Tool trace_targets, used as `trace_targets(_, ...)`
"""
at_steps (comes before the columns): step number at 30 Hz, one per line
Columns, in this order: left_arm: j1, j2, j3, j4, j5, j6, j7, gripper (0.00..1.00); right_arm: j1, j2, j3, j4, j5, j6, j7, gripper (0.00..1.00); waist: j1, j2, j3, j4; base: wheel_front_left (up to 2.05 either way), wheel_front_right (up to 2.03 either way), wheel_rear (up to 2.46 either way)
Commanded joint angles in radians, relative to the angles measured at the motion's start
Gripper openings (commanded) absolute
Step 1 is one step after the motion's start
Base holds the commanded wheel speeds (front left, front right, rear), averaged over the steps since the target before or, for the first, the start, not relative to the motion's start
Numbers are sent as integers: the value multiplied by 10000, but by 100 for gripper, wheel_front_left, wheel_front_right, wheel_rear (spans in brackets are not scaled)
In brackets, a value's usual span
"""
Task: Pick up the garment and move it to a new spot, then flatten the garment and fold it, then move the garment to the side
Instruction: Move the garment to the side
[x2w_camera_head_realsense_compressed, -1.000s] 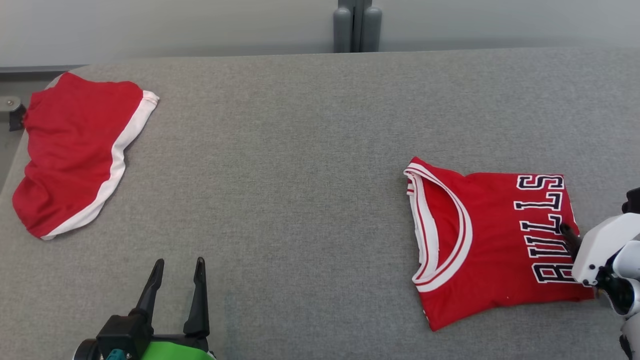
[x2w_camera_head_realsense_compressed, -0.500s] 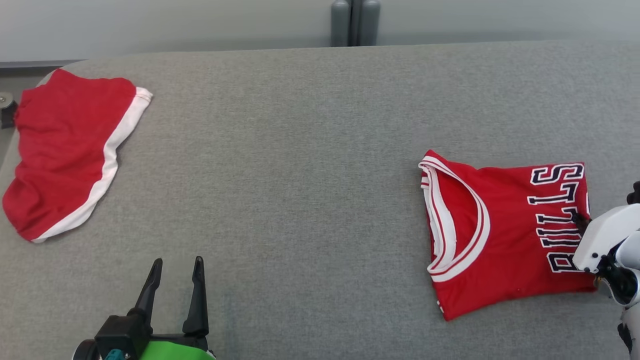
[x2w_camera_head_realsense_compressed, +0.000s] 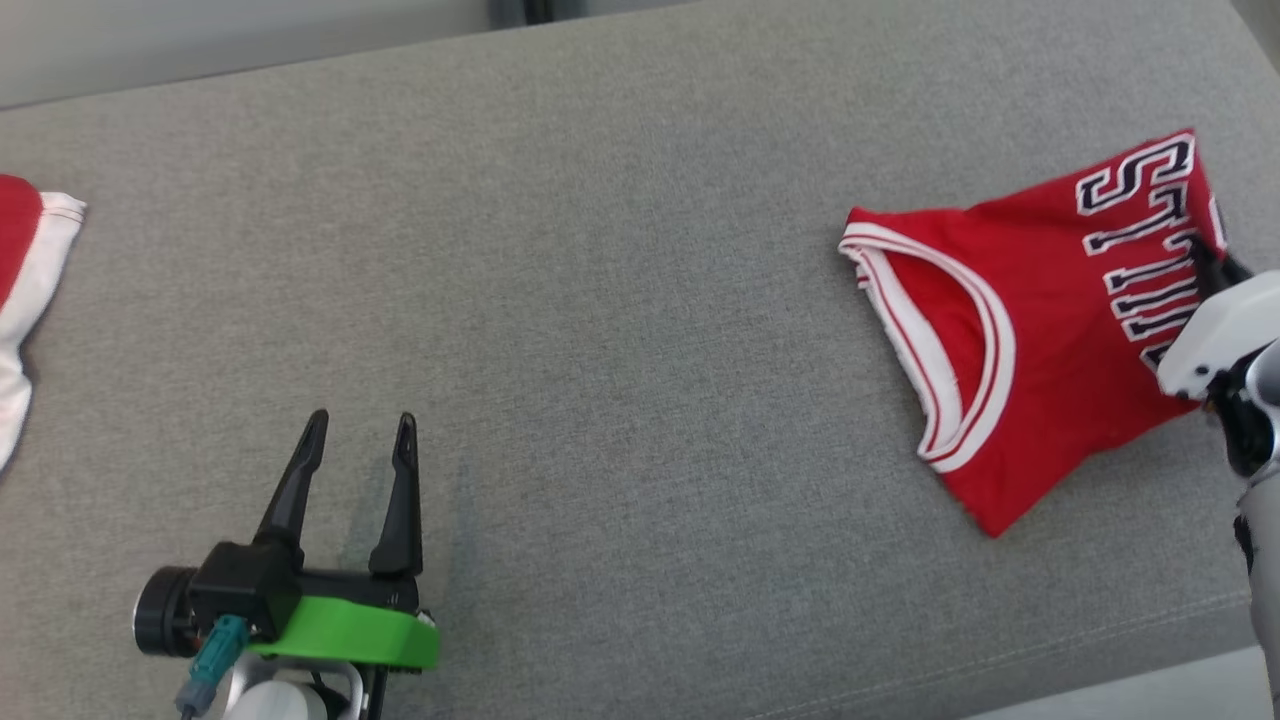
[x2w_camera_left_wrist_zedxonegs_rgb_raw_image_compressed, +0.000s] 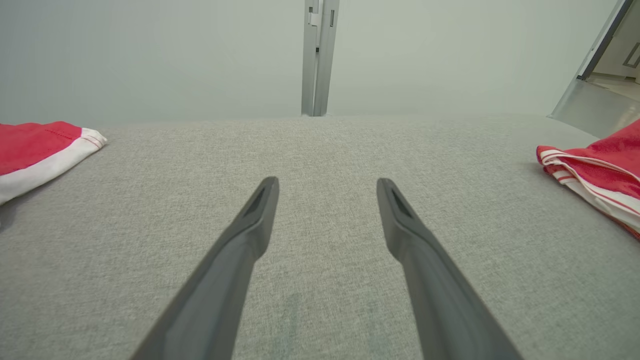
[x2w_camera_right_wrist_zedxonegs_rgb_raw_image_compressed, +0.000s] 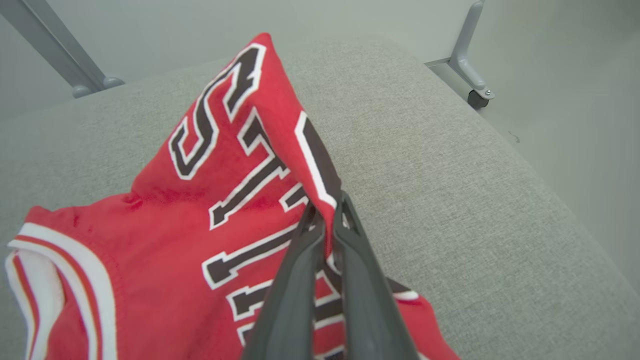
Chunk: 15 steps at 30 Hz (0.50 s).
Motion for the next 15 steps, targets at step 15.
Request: trace_targets(15, -427, 560, 236, -716, 161, -76, -2, 100, -3739, -1120, -4032, 1644, -3128, -19, -1863, 0, 0, -1, 3424, 738, 0, 0, 0)
